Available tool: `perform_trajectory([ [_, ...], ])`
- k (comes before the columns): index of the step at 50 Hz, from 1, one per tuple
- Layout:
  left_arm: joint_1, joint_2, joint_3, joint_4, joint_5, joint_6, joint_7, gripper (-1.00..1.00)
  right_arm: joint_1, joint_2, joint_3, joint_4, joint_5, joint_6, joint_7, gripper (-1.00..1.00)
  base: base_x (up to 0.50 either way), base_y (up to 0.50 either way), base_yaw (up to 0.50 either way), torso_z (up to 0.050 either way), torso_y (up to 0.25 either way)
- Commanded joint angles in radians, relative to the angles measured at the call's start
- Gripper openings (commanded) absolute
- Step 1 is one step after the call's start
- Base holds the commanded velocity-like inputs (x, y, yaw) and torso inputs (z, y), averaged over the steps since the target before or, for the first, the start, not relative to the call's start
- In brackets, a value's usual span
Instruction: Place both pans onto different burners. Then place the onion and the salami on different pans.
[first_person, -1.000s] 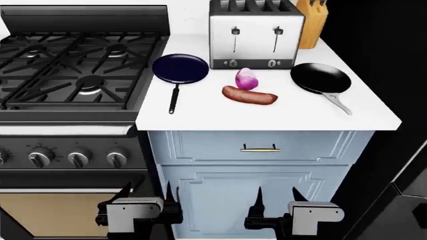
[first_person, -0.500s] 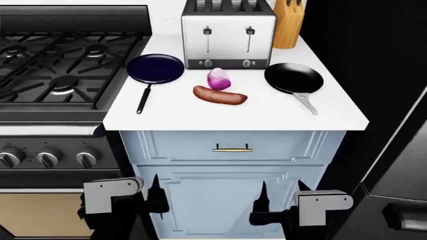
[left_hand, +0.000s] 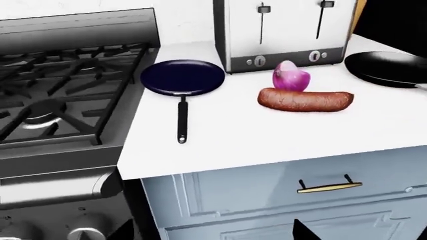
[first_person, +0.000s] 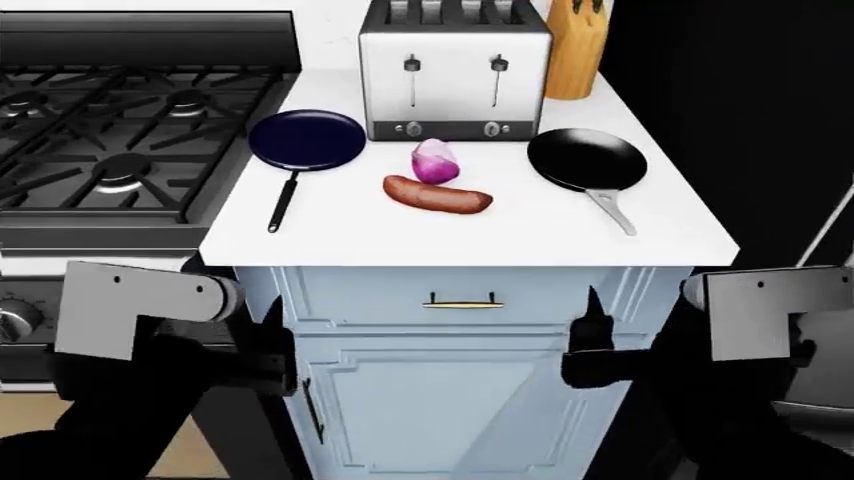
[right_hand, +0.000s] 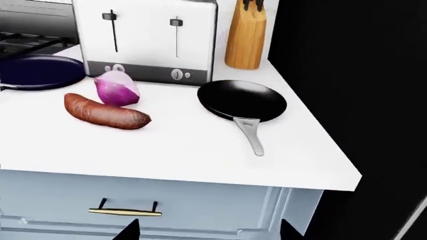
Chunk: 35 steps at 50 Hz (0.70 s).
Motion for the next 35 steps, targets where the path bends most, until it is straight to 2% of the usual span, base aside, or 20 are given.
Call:
perform_trajectory([
  [1, -0.147, -0.113, 0.032, 0.021, -0.307, -0.044, -0.257, 1.00, 0.175, 0.110, 0.113, -0.031, 0.529, 0.131, 0.385, 1.00, 0.50, -0.13, 0.00, 0.000, 0.000],
  [18, -0.177, -0.138, 0.073, 0.029, -0.305, -0.018, -0.262, 1.00, 0.169, 0.125, 0.053, -0.034, 0.494, 0.091, 0.374, 1.00, 0.50, -0.13, 0.00, 0.000, 0.000],
  [35, -0.183, -0.164, 0.089, 0.042, -0.312, 0.010, -0.267, 1.00, 0.178, 0.149, 0.008, -0.021, 0.506, 0.064, 0.398, 1.00, 0.50, 0.00, 0.00, 0.000, 0.001],
])
